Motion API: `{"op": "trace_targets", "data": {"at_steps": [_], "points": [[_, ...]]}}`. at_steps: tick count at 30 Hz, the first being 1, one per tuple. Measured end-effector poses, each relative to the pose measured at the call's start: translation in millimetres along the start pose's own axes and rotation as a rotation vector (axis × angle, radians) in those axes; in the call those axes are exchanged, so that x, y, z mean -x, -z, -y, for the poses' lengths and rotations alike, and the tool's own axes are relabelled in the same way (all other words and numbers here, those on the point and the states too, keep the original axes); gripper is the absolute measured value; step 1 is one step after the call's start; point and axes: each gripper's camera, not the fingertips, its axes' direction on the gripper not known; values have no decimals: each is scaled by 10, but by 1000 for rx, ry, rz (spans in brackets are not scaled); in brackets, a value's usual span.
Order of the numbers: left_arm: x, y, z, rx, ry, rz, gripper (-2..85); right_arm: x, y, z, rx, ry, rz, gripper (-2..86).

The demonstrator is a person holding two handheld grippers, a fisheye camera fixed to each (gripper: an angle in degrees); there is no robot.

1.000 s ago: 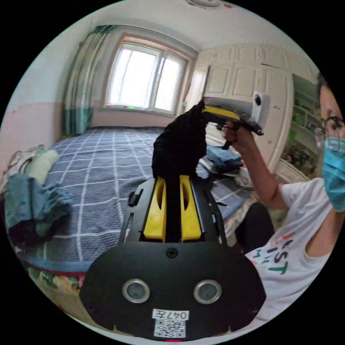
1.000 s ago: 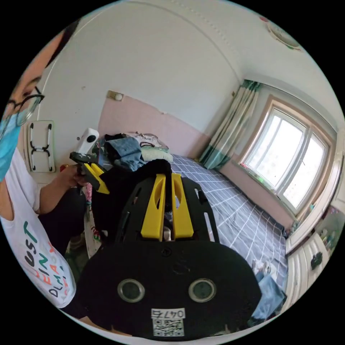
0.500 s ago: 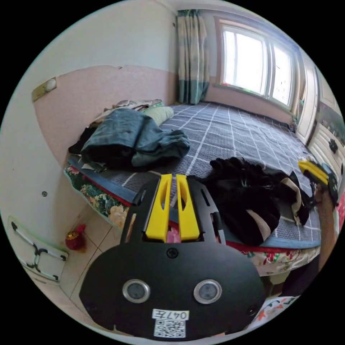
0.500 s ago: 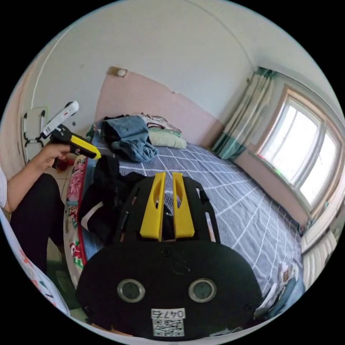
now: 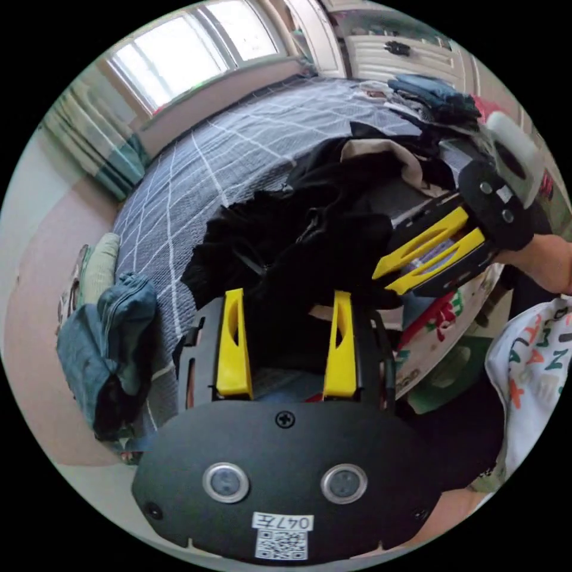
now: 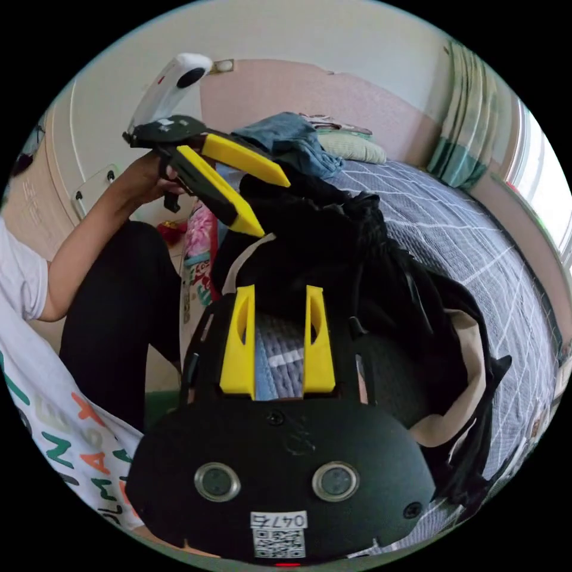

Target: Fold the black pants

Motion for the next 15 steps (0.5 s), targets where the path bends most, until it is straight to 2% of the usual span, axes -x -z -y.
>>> {"op": "trace_targets", "data": {"at_steps": [2,4,6,8,11,13,15], "points": [[-21,-204,113,107,-66,-17,69,-30,3,37,19,-3,2,1],[45,-181,134,128,-55,-24,44,-110,157,35,-17,-22,-16,-3],[217,35,80,26,23,-84,40,-189,359,-1,-40,-34,-54,-4],[585,427,-138,-196,186,-291,42,-255,622,-58,-69,-41,-92,-4],[975,805,-569,-429,325,-491,42,-270,1111,-155,-201,-18,-66,-1],[1168,940,-843,-448,433,-489,44,-227,1254,-189,-223,48,25,9],[1345,1007,-1135,-388,553,-487,47,-250,1193,-249,-172,70,40,25]]}}
